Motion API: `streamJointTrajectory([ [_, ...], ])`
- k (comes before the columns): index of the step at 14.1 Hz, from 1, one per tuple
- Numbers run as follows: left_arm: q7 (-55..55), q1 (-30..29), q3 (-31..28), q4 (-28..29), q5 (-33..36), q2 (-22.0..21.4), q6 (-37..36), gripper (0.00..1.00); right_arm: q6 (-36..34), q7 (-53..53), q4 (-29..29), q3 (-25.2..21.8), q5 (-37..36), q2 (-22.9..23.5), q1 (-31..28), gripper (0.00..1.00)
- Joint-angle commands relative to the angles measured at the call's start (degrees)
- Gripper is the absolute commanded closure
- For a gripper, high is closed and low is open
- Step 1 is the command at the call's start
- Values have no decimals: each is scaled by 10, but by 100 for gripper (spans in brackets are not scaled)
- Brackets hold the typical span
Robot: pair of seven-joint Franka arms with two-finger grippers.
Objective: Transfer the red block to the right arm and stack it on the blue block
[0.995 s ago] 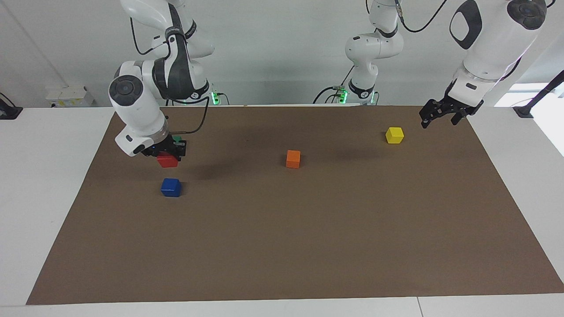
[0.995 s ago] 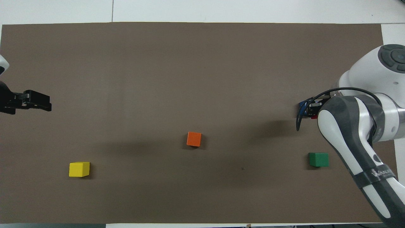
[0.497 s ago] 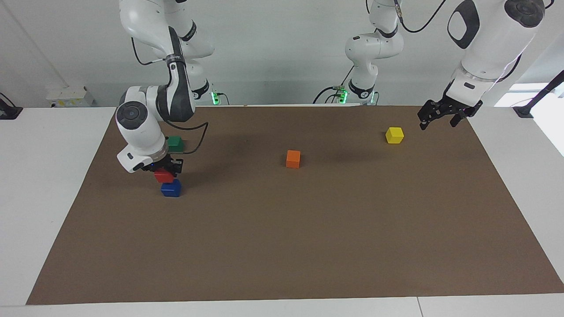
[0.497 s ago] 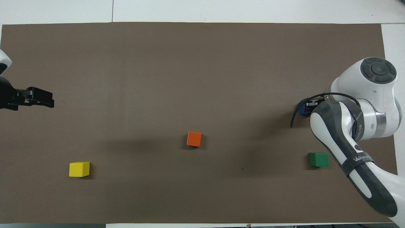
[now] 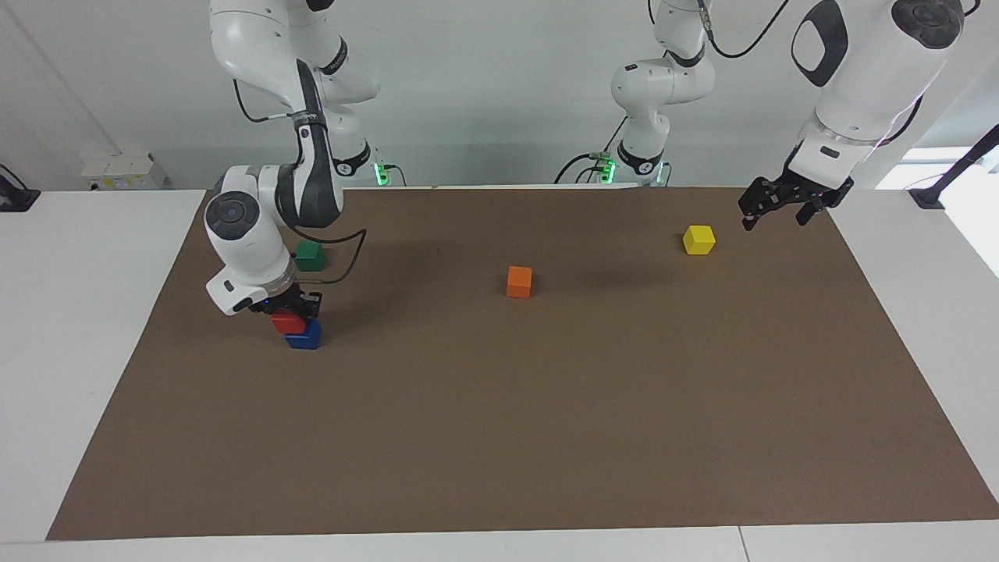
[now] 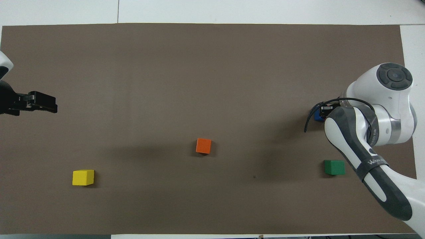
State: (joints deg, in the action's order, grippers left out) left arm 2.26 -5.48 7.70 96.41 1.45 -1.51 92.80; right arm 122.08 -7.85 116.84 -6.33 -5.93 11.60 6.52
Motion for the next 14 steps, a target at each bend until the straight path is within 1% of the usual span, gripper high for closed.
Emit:
streamJointTrajectory([
  [1,0,6,-4,-3,-7,2,4,0,10,-17,4,8,-14,-4,-5,100],
  [9,0,6,-4,-2,-7,2,5,0,10,-9,1,9,4,-3,-10,100],
  [10,0,6,-4,-2,-7,2,5,0,10,-8,1,9,13,-3,-11,88],
  [11,-1,6,-4,-2,-7,2,5,0,11,-6,1,9,14,-3,-11,54],
  [12,0,6,-5,-2,-7,2,5,0,11,-6,0,9,14,-3,-12,29],
  [13,0,6,-4,-2,-7,2,5,0,11,-5,-1,8,14,-2,-12,14],
  [14,0,6,-5,-2,-7,2,5,0,11,-2,-1,8,14,-2,-12,8],
])
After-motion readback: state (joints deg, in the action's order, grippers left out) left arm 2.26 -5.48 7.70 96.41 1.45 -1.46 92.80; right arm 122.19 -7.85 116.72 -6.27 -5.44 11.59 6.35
